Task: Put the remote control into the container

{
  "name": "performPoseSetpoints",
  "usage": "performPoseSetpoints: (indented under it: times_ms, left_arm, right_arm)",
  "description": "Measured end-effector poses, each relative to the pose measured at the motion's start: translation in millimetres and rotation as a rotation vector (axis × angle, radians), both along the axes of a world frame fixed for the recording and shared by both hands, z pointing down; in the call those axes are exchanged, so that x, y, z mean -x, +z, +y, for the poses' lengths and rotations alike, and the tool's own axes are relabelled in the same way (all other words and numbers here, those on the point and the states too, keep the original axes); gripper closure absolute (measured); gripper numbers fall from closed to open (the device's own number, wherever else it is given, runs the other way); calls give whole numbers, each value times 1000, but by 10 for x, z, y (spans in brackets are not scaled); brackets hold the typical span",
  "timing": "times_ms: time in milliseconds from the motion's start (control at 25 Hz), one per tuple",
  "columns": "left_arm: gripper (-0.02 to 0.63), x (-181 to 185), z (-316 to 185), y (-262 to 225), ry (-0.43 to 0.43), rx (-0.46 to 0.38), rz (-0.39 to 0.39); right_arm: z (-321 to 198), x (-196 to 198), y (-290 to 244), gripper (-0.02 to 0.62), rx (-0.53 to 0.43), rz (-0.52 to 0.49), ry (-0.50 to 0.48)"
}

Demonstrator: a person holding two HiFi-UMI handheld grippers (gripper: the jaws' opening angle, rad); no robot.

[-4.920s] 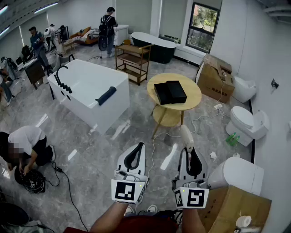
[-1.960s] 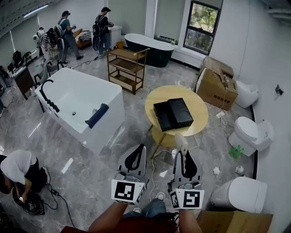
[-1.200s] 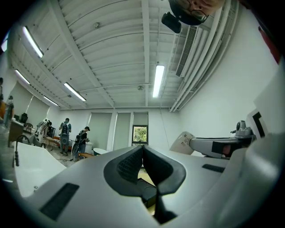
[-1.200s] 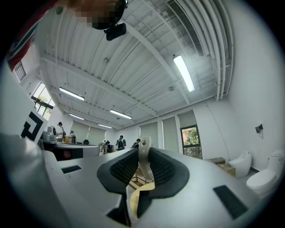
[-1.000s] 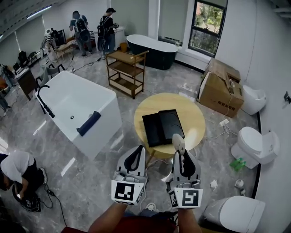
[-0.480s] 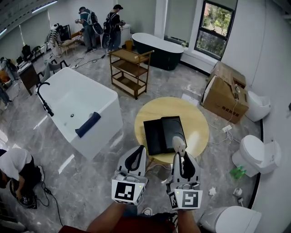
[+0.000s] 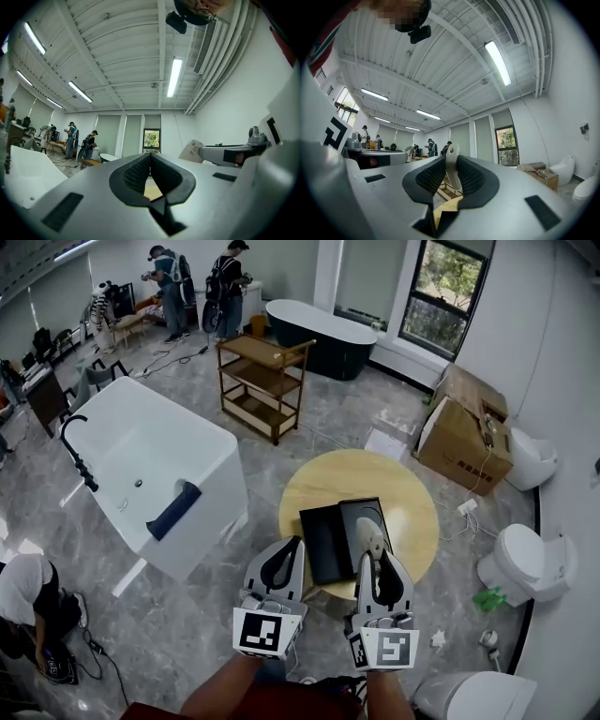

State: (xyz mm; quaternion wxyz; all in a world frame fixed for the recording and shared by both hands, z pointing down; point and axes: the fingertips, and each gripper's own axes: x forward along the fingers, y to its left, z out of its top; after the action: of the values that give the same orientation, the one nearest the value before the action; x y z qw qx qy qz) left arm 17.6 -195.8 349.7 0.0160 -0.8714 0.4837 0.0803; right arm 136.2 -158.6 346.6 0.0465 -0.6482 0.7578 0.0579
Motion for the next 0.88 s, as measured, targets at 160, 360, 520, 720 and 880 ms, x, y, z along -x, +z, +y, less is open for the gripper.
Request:
performPoseSetpoints:
  times_ms: [160, 360, 520, 720, 880]
  left_arm:
    - [591, 113, -348, 63, 16, 28, -21]
    - [591, 194, -723, 102, 39, 41, -16]
    - [591, 217, -980, 12, 57, 29, 10]
    - [591, 186, -1213, 88, 68, 41, -27]
    - [591, 112, -1320, 76, 35, 5, 23]
  right_arm:
    - [-330, 103, 28, 499, 16, 5, 17]
    - [-683, 204, 54, 499, 28, 13, 37]
    - [-915, 244, 39, 499, 33, 19, 54]
    - [-1106, 197, 84, 499, 47, 16, 66]
    - [-1195, 110, 147, 499, 57, 13, 52]
